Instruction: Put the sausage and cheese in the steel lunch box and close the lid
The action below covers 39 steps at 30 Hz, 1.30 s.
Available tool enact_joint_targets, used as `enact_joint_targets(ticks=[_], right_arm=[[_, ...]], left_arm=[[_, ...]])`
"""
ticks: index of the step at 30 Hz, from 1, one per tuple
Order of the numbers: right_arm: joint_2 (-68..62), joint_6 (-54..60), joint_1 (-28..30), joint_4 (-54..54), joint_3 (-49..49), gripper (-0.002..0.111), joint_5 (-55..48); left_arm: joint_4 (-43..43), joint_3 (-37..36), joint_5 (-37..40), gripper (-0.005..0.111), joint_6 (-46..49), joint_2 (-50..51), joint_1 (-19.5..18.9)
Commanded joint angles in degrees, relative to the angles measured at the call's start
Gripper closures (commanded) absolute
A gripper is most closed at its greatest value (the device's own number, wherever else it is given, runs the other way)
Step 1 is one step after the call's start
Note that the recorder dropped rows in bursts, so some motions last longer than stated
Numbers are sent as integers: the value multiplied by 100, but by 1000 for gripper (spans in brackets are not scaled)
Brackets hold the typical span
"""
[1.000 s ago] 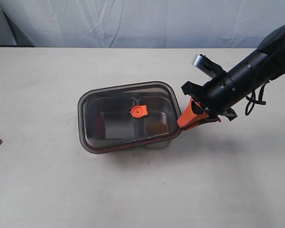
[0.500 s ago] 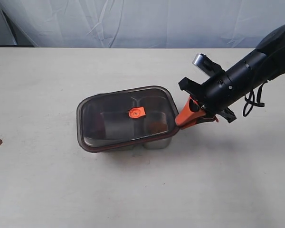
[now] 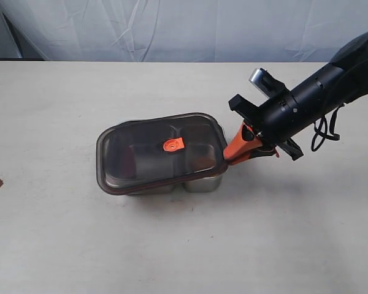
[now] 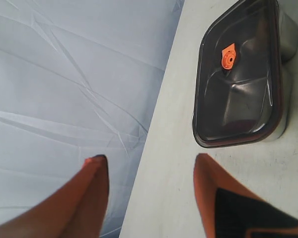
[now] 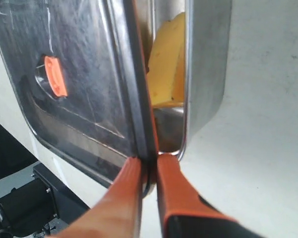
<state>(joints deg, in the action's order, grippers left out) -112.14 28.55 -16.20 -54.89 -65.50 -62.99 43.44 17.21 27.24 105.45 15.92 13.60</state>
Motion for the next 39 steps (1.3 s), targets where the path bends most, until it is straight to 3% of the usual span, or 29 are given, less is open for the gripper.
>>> enact_joint_targets(ticks=[1, 5, 9, 17, 25, 28, 29, 31, 32, 39], right_arm=[[38, -9, 10, 242, 0, 107, 46], [38, -9, 21, 447, 0, 84, 70], [38, -9, 21, 447, 0, 71, 48], [67, -9, 21, 654, 0, 71, -162], [753, -9, 21, 984, 0, 71, -260], [1001, 235, -144, 777, 12, 71, -571], [1066, 284, -424, 669, 12, 76, -592], [1061, 284, -1133, 595, 12, 101, -359], [1061, 284, -1640, 616, 12, 108, 80], [1061, 59, -3178, 702, 12, 108, 2339]], left_arm=[[59, -20, -30, 56, -54, -24, 21], [59, -20, -30, 56, -54, -24, 21], [59, -20, -30, 56, -54, -24, 21], [59, -20, -30, 56, -54, -24, 21], [-160, -20, -20, 56, -672, -24, 21], [-169, -20, -466, 58, -981, -24, 21], [-169, -20, -941, 61, -1404, -24, 21], [-182, -20, -1658, 70, -1999, -24, 21], [-182, -20, -1900, 76, -2251, -24, 21], [-356, -20, -1955, 85, -2290, -24, 21]])
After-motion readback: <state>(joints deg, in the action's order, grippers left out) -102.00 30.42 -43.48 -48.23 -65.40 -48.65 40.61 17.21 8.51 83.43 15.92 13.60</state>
